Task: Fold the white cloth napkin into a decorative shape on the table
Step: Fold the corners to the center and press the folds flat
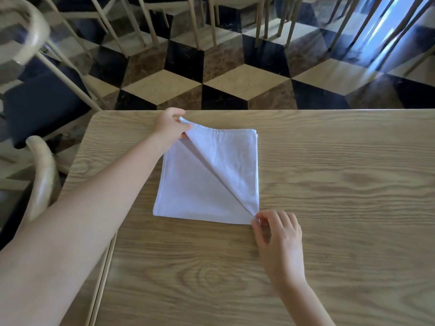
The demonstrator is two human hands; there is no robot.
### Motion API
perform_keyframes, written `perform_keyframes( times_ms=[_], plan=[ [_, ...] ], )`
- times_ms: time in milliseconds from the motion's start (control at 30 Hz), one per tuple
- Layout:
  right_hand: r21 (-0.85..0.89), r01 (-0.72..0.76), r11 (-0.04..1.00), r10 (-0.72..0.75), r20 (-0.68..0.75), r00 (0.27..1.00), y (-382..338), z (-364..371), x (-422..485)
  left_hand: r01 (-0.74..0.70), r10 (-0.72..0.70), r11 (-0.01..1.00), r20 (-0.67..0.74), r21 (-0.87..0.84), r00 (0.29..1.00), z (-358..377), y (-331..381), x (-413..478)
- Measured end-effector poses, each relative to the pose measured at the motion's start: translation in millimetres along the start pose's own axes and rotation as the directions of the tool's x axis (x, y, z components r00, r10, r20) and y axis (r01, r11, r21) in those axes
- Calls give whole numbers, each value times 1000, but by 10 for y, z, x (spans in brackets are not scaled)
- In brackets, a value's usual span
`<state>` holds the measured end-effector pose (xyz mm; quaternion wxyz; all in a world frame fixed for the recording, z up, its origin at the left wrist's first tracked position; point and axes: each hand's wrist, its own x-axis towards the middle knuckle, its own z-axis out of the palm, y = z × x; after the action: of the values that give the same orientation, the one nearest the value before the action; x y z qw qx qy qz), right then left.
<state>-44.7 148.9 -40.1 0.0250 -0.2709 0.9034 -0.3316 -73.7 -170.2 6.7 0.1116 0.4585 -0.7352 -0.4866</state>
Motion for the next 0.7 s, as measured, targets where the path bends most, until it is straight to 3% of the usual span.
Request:
perform_keyframes(
  times_ms=[233, 400, 700],
  plan=[
    [-17, 202, 979, -201, 49, 978, 139, -69, 37, -89, 85, 988, 37, 125, 996, -70, -39, 37],
    [-93, 344, 934, -343, 23, 939, 240, -94, 99, -217, 203, 912, 78, 347, 976, -119, -65, 43],
    [-132, 521, 843, -522, 30, 853, 340, -115, 200, -248, 264, 834, 39, 494, 964, -93, -135, 22]
  ],
)
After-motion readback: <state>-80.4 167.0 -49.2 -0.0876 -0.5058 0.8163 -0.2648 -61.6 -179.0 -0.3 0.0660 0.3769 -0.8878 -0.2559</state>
